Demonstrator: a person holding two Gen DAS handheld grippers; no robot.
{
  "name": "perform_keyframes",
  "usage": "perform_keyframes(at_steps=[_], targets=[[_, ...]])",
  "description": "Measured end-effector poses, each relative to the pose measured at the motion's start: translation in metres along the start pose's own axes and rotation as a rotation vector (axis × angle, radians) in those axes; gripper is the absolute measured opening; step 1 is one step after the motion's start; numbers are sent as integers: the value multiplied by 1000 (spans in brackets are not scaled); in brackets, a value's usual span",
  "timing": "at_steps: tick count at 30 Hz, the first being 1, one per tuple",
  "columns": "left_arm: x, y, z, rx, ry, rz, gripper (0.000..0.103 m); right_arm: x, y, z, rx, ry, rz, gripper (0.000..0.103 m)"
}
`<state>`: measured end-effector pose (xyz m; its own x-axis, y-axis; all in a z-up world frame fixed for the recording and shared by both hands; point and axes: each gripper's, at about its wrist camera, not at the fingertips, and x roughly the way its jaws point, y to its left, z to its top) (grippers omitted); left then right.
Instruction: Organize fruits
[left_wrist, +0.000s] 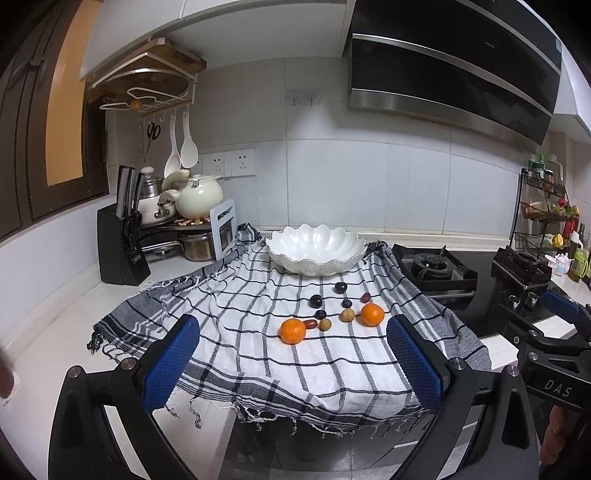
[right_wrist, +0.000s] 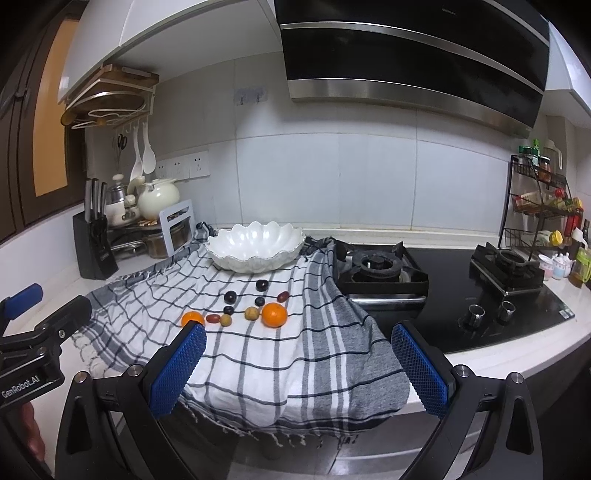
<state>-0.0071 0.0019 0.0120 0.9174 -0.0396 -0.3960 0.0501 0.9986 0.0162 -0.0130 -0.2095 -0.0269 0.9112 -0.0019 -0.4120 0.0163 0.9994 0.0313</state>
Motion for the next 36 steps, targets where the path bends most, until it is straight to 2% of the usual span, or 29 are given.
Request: perform_keyframes(at_steps=[36], targets=[[0, 1, 2, 1, -8, -8, 103, 0, -1, 1, -2, 0, -12, 102]])
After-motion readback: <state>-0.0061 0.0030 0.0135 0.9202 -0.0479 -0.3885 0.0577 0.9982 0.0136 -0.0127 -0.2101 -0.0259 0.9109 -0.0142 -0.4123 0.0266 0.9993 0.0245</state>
